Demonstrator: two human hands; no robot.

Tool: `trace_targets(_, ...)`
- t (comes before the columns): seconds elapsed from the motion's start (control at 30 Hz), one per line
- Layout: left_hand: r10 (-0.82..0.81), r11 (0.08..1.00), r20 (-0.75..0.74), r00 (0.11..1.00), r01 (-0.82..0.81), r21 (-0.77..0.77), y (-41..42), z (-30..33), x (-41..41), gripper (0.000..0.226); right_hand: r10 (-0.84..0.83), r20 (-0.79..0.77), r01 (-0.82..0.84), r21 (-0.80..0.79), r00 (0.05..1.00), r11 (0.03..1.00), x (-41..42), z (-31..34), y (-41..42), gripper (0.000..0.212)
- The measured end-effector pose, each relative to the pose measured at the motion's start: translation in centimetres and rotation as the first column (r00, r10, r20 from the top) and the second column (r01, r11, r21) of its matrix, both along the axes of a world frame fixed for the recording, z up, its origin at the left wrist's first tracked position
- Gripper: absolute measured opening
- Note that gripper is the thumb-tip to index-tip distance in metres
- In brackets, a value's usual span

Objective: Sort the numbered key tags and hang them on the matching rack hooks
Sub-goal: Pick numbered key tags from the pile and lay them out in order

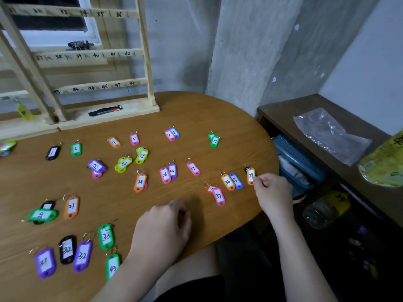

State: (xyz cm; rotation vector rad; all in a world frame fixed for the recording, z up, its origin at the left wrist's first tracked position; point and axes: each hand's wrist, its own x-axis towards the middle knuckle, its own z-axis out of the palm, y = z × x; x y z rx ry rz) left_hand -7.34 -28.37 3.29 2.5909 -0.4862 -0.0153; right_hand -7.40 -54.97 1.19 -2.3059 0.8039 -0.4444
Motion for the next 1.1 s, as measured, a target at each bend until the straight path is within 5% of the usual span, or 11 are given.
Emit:
trace_targets(0.27, 0.029, 0.997, 0.001, 1.0, -0.029, -0.076, 2.4, 0.0, 0.5, 0.016, -0.004, 0.034, 0.002, 0.075, 0.999, 0.997, -0.5, 0.8, 1.3, 0.009)
trace_targets(0.5, 0.182, 0.973, 0.01, 0.983, -0.178, -0.145, 9.4, -0.1, 1.5, 0.012, 0.211, 0.134, -0.226, 0.107, 0.968, 0.968, 0.4, 5.4, 8.0, 0.007)
trace_targets(0.7, 0.384, 0.907, 0.022, 0.923, -0.373, -0.195, 18.5, 0.1, 1.9, 0.013, 0.443, 0.279, -0.523, 0.421, 0.852, 0.741, 4.7, 6.9, 18.4, 0.014)
trace_targets(1.1, 0.689, 0.713, -0.004, 0.725, -0.679, -0.175, 35.4, -0.8, 2.1, 0.009, 0.839, 0.095, -0.82, 0.295, 0.536, 0.491, 12.0, 4.3, 39.1, 0.019)
